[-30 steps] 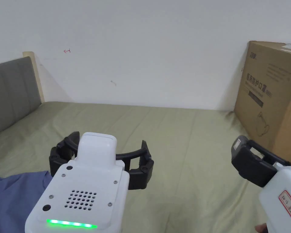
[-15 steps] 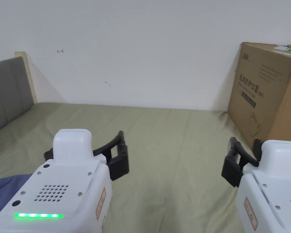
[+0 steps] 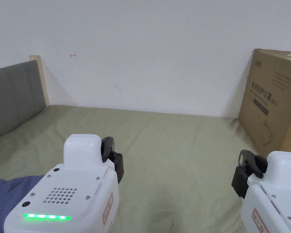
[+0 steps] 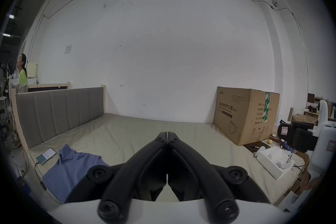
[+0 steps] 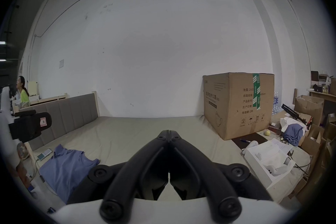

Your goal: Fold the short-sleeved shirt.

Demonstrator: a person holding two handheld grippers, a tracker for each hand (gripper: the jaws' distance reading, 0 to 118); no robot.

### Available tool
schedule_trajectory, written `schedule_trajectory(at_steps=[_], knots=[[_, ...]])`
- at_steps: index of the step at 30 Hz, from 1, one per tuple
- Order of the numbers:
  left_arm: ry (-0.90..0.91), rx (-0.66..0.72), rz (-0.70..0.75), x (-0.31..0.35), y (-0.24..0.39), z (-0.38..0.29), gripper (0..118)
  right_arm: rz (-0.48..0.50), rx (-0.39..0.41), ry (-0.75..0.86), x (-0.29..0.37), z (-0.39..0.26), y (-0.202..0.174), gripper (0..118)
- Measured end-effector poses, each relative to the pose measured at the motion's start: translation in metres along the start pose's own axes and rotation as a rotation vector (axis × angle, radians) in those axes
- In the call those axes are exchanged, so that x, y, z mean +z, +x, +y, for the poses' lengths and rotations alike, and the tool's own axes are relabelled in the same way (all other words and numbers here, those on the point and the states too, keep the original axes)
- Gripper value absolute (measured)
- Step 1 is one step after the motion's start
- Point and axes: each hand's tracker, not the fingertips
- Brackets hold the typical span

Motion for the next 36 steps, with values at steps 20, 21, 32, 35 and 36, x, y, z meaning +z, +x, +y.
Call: schedule_trajectory(at_steps=[20, 21, 32, 35, 36], knots=[[0.021, -0.037, 0.538, 0.11, -0.143, 0.029, 0, 0.627, 0.05, -0.047, -0.021, -0.004, -0.194, 0], [0.022, -0.032, 0.548, 0.113, -0.146, 0.028, 0, 0.634, 0.056, -0.049, -0.02, -0.005, -0.2, 0], [-0.101, 0.007, 0.59, 0.101, -0.179, 0.002, 0, 0.724, 0.07, -0.117, -0.03, -0.022, -0.235, 0], [-0.168, 0.059, 0.583, 0.083, -0.198, -0.017, 0, 0.739, 0.092, -0.142, -0.034, -0.029, -0.24, 0], [-0.189, 0.081, 0.57, 0.076, -0.206, -0.026, 0, 0.74, 0.106, -0.149, -0.036, -0.033, -0.242, 0]])
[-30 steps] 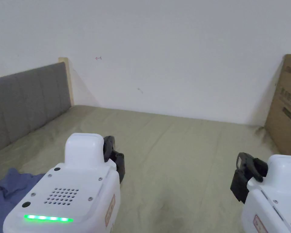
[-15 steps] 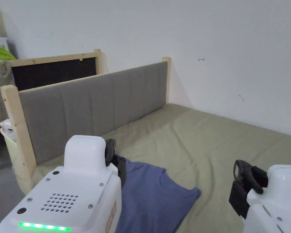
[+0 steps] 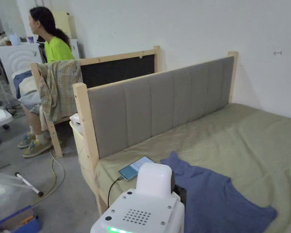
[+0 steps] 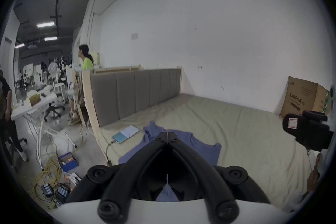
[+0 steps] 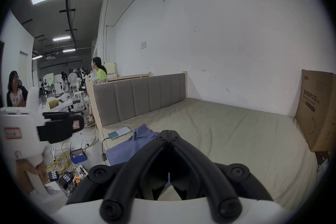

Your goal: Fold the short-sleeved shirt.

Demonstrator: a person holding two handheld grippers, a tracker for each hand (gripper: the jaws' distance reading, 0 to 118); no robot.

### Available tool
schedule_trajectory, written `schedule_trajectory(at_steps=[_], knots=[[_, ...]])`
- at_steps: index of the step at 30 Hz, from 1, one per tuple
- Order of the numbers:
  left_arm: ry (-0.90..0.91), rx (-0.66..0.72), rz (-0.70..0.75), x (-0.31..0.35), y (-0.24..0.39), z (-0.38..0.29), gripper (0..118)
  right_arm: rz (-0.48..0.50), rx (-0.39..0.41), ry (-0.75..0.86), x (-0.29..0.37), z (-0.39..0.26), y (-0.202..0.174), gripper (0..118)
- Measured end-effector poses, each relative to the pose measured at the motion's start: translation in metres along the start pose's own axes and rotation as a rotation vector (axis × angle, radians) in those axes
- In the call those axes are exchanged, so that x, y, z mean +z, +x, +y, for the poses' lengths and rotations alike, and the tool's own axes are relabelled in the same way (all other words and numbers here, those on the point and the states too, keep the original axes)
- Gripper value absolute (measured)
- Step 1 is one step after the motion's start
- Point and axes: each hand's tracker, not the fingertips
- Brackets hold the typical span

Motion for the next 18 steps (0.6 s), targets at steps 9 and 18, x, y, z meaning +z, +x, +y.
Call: schedule_trajectory(at_steps=[9, 18], knots=[[-0.362, 0.079, -0.108, -0.15, -0.009, -0.075, 0, -0.016, 0.011, -0.115, -0.03, -0.029, 0.003, 0], [-0.653, 0.122, -0.085, -0.268, 0.0, -0.137, 14, -0.042, -0.035, -0.2, -0.055, -0.053, 0.025, 0]])
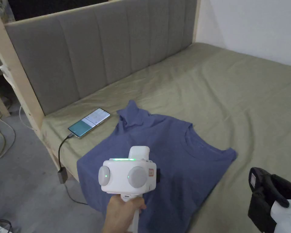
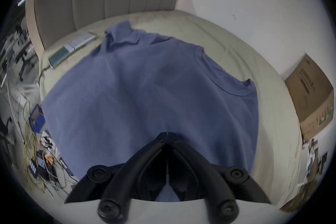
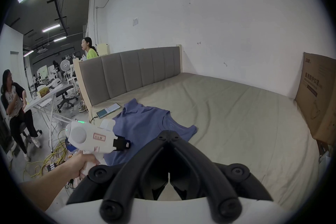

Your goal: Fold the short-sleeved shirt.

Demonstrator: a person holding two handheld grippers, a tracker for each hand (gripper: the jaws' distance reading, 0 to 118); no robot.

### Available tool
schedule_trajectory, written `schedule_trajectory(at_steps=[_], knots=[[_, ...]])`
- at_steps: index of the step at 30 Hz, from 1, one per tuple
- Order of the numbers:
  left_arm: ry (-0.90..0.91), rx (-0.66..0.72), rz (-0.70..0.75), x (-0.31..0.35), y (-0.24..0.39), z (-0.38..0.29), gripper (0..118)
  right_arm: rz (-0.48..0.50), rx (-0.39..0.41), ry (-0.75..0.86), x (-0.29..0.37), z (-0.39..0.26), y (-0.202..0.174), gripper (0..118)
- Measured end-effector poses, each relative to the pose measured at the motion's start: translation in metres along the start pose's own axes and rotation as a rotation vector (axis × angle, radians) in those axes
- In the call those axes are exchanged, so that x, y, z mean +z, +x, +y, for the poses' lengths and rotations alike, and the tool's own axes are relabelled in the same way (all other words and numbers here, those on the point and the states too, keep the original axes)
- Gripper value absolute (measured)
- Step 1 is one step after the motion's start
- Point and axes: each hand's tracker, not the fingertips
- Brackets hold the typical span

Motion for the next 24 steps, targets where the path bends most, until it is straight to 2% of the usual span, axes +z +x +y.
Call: schedule_trajectory(at_steps=[1, 4, 5, 9, 13, 14, 15, 16, 17, 19, 20, 22, 24], knots=[[0.008, -0.01, 0.012, 0.0, 0.002, 0.004, 27, -0.002, -0.001, -0.007, -0.002, -0.001, 0.002, 0], [0.068, -0.053, 0.034, 0.009, 0.009, 0.012, 105, 0.001, -0.005, -0.024, -0.005, -0.006, 0.009, 0], [0.069, -0.067, 0.056, 0.008, 0.012, 0.016, 117, -0.002, -0.007, -0.028, -0.007, -0.008, 0.011, 0], [0.065, -0.131, 0.085, 0.0, 0.02, 0.022, 117, 0.009, -0.041, -0.055, -0.012, -0.014, 0.018, 0], [-0.105, -0.169, 0.1, -0.032, 0.028, 0.013, 117, 0.006, -0.044, -0.073, -0.013, -0.018, 0.021, 0], [-0.124, -0.177, 0.115, -0.039, 0.03, 0.008, 115, 0.006, -0.041, -0.077, -0.013, -0.019, 0.022, 0], [-0.06, -0.218, 0.174, -0.04, 0.03, 0.004, 115, 0.004, -0.038, -0.081, -0.013, -0.02, 0.024, 0], [-0.05, -0.202, 0.153, -0.037, 0.033, 0.004, 113, 0.002, -0.034, -0.086, -0.013, -0.02, 0.025, 0], [-0.052, -0.19, 0.151, -0.034, 0.032, 0.008, 106, -0.002, -0.032, -0.089, -0.013, -0.021, 0.026, 0], [-0.028, -0.146, 0.167, -0.02, 0.03, 0.011, 81, -0.007, -0.04, -0.094, -0.015, -0.022, 0.03, 0], [-0.027, -0.137, 0.167, -0.018, 0.028, 0.014, 62, -0.005, -0.051, -0.1, -0.016, -0.022, 0.03, 0], [-0.036, -0.135, 0.173, -0.016, 0.023, 0.017, 38, 0.003, -0.076, -0.103, -0.017, -0.022, 0.031, 0], [-0.035, -0.138, 0.185, -0.013, 0.021, 0.015, 0, 0.006, -0.083, -0.105, -0.017, -0.023, 0.03, 0]])
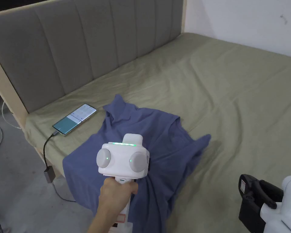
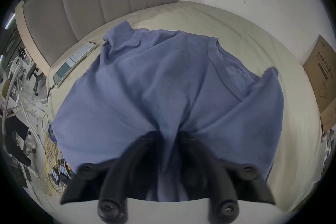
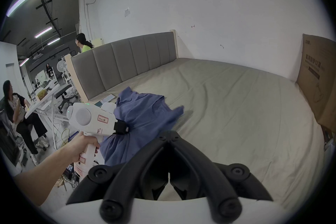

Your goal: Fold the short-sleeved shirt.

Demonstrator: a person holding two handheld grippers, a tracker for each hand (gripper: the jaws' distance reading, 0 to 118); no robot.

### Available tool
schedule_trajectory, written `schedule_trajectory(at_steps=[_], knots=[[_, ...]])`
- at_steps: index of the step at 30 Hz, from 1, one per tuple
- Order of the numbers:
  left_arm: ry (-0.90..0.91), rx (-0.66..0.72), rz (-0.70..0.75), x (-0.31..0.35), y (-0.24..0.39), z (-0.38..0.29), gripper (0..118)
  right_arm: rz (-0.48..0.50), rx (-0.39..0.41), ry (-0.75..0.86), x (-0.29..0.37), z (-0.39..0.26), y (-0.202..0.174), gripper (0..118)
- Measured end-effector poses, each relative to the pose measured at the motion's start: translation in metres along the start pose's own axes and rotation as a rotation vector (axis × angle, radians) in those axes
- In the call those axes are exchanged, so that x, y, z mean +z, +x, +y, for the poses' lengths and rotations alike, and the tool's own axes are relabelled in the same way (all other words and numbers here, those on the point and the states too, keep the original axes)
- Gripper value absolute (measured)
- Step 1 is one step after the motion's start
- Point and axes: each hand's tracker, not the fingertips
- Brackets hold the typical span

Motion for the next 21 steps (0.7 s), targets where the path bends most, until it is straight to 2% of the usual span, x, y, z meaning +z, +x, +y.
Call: schedule_trajectory(at_steps=[1, 3, 8, 11, 15, 16, 21], knots=[[0.015, 0.01, 0.051, 0.001, -0.002, -0.001, 0, 0.001, 0.004, -0.002, 0.0, 0.0, -0.001, 0], [0.017, 0.086, -0.005, 0.004, -0.008, -0.001, 0, 0.002, 0.024, -0.005, 0.002, -0.001, -0.003, 0], [0.016, 0.054, -0.026, 0.02, -0.016, 0.005, 0, -0.004, 0.041, -0.013, 0.007, -0.003, -0.004, 0], [0.071, 0.129, -0.086, 0.035, -0.029, 0.009, 0, -0.007, 0.026, -0.014, 0.011, -0.003, 0.001, 0], [0.091, 0.142, -0.047, 0.073, -0.037, 0.026, 0, -0.023, 0.018, 0.001, 0.021, -0.001, 0.006, 0], [0.156, 0.123, -0.044, 0.087, -0.038, 0.03, 0, -0.027, 0.012, 0.008, 0.024, 0.0, 0.008, 0], [0.282, 0.079, -0.139, 0.161, -0.024, 0.054, 0, -0.049, -0.017, 0.052, 0.045, 0.007, 0.017, 0]])
